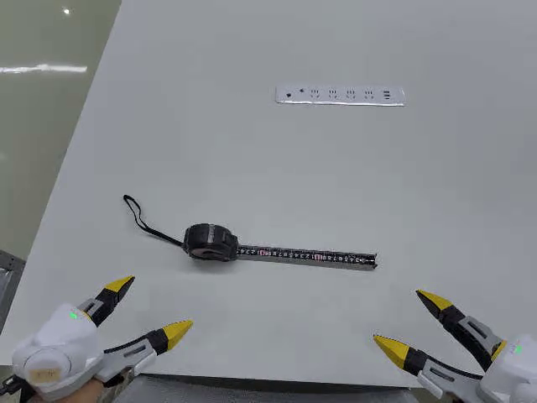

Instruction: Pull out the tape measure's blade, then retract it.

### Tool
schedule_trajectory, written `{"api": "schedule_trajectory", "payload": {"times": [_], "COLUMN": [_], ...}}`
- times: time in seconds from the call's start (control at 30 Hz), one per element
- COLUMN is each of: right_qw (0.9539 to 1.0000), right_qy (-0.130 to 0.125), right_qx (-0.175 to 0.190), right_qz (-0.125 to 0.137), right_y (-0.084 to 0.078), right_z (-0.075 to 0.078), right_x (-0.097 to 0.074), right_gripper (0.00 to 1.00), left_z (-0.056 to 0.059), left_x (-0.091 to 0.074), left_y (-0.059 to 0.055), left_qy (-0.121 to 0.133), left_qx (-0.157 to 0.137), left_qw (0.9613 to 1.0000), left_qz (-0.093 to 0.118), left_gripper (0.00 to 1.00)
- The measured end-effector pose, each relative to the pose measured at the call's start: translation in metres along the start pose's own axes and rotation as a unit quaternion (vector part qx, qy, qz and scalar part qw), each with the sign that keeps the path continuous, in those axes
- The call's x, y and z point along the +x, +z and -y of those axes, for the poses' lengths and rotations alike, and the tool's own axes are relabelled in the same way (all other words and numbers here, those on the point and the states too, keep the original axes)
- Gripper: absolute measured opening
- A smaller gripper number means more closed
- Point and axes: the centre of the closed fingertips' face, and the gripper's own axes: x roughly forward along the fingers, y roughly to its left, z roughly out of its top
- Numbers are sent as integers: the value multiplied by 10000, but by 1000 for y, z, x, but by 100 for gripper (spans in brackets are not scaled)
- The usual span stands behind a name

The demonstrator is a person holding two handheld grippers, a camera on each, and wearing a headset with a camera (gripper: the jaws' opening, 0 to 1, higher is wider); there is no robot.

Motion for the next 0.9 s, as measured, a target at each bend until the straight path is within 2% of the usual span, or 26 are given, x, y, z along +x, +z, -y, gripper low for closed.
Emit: {"api": "schedule_trajectory", "payload": {"times": [0.43,0.9], "right_qw": [10000,9999], "right_qy": [54,81], "right_qx": [-33,-57], "right_qz": [66,62], "right_y": [9,11], "right_z": [0,3], "right_x": [7,16], "right_gripper": [61,61], "left_z": [-4,-3], "left_x": [7,19], "left_y": [15,13], "left_qy": [122,184], "left_qx": [-171,-194], "left_qw": [9997,9996], "left_qz": [89,-96], "left_gripper": [75,75]}}
